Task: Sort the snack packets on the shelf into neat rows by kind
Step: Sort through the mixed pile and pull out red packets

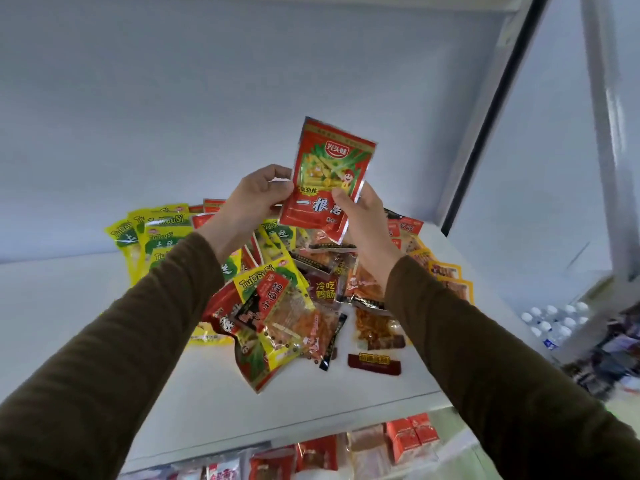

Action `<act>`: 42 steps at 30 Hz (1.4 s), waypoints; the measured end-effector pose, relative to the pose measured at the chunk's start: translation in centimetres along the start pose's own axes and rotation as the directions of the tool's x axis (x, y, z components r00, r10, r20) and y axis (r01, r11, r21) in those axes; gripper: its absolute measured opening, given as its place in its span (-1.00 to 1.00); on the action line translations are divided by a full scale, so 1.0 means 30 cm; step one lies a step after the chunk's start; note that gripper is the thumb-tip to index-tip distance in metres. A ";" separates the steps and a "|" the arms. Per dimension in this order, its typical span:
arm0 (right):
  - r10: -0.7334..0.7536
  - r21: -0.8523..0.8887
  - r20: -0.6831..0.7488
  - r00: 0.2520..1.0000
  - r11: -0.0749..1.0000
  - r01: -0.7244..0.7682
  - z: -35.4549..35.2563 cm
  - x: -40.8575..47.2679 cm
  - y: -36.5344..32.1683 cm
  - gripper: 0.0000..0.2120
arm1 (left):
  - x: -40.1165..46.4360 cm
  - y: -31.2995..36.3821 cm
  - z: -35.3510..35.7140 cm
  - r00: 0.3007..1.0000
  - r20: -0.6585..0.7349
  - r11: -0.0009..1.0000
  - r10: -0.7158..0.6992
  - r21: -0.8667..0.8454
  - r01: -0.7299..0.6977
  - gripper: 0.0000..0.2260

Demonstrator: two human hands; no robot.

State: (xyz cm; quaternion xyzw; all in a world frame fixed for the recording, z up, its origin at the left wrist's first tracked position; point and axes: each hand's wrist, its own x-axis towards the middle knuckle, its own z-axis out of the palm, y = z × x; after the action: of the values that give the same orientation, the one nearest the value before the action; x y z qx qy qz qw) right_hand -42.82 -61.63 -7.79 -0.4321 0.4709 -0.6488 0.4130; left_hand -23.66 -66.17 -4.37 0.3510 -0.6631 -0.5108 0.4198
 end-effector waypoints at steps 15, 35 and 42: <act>0.373 0.068 0.159 0.914 0.920 -0.387 0.153 -0.070 0.141 -0.81 | -0.096 -0.300 -0.398 0.857 -0.462 0.652 -0.228 0.582 0.487 -0.15; 0.297 0.039 0.159 0.941 0.951 -0.307 0.171 -0.051 0.252 -0.74 | 0.062 -0.235 -0.351 0.928 -0.290 0.914 -0.233 0.259 0.311 -0.84; 0.205 0.194 0.116 0.972 0.955 -0.224 0.174 0.032 0.153 -0.78 | 0.101 -0.046 -0.242 0.974 -0.217 0.998 -0.069 -0.018 0.067 -0.89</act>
State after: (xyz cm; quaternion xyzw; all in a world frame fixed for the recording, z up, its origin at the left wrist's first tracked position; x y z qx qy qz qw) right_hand -37.54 -64.83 -11.10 -0.3637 0.4255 -0.6241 0.5452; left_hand -18.17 -71.99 -4.21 0.4248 -0.5983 -0.4869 0.4738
